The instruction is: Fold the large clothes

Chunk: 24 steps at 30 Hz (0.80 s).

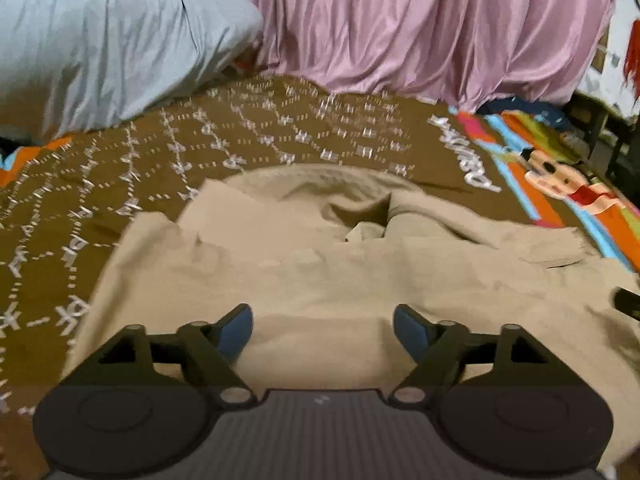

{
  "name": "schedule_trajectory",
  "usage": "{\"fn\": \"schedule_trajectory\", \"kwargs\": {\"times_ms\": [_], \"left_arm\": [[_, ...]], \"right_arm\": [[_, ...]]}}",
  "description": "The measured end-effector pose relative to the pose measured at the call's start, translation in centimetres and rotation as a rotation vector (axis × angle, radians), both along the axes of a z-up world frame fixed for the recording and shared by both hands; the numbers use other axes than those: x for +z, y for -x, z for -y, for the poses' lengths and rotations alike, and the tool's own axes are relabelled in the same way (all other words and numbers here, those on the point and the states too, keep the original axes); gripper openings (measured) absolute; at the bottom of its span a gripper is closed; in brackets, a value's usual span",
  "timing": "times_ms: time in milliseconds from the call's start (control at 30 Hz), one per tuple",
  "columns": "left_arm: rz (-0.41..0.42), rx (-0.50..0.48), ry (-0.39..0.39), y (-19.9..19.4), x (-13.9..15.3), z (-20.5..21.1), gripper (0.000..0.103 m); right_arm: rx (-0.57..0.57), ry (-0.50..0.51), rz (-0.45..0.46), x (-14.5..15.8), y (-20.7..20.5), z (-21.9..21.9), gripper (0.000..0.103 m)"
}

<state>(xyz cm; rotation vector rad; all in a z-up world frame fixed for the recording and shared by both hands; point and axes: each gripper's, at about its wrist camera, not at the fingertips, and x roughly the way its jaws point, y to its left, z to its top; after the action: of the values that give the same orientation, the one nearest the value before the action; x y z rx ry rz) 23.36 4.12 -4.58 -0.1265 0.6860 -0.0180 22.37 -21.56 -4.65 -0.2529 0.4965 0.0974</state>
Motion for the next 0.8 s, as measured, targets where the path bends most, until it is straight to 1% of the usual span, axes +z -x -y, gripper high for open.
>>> {"fn": "schedule_trajectory", "kwargs": {"times_ms": [33, 100, 200, 267, 300, 333, 367, 400, 433, 500, 567, 600, 667, 733, 767, 800], "left_arm": [[0.008, 0.002, 0.006, 0.7, 0.6, -0.1, 0.09], [0.007, 0.02, 0.031, 1.8, 1.6, -0.3, 0.091], [-0.035, 0.06, 0.066, 3.1, 2.5, -0.6, 0.092], [-0.061, 0.088, 0.074, 4.6, 2.7, -0.6, 0.093], [-0.072, 0.1, 0.079, 5.6, 2.7, -0.7, 0.094], [-0.087, 0.116, 0.087, 6.6, 2.6, -0.8, 0.095], [-0.101, 0.134, 0.103, 7.6, 2.5, -1.1, 0.095], [-0.112, 0.144, 0.121, 8.4, 2.3, -1.3, 0.095], [-0.127, 0.151, 0.149, 9.1, 2.0, -1.7, 0.095], [-0.148, 0.158, 0.196, 9.7, 1.3, -2.6, 0.096], [-0.174, 0.179, 0.24, 9.3, 0.7, -3.6, 0.096], [-0.187, 0.198, 0.278, 9.1, 0.3, -4.3, 0.096], [-0.185, 0.22, 0.355, 9.0, -0.4, -5.3, 0.099], [-0.176, 0.244, 0.426, 8.8, -1.0, -6.3, 0.102], [-0.173, 0.253, 0.453, 8.6, -1.2, -6.7, 0.102], [-0.168, 0.26, 0.47, 8.6, -1.5, -6.9, 0.102]], "right_arm": [[-0.027, -0.018, 0.011, 0.7, 1.3, 1.1, 0.063], [-0.108, -0.021, 0.022, 1.8, 4.0, 3.7, 0.065], [-0.275, -0.037, -0.03, 2.1, 7.6, 8.4, 0.065], [-0.386, -0.063, -0.053, 1.7, 9.8, 11.2, 0.063], [-0.422, -0.099, -0.078, 1.2, 10.8, 12.6, 0.059], [-0.44, -0.164, -0.11, 0.6, 11.7, 14.0, 0.05], [-0.444, -0.249, -0.132, 0.2, 12.4, 15.2, 0.046], [-0.449, -0.3, -0.14, 0.1, 12.8, 15.9, 0.038], [-0.446, -0.297, -0.146, 0.2, 12.9, 16.0, 0.031], [-0.434, -0.262, -0.16, 0.1, 13.0, 15.3, 0.027], [-0.446, -0.265, -0.163, -0.5, 13.3, 15.0, 0.027], [-0.451, -0.273, -0.162, -0.5, 13.3, 15.1, 0.027], [-0.463, -0.298, -0.15, -0.3, 13.4, 15.3, 0.028], [-0.472, -0.275, -0.098, 0.4, 14.1, 14.9, 0.035], [-0.465, -0.253, -0.057, 1.0, 14.4, 14.5, 0.036], [-0.448, -0.236, -0.016, 1.4, 14.5, 14.2, 0.042]]}}
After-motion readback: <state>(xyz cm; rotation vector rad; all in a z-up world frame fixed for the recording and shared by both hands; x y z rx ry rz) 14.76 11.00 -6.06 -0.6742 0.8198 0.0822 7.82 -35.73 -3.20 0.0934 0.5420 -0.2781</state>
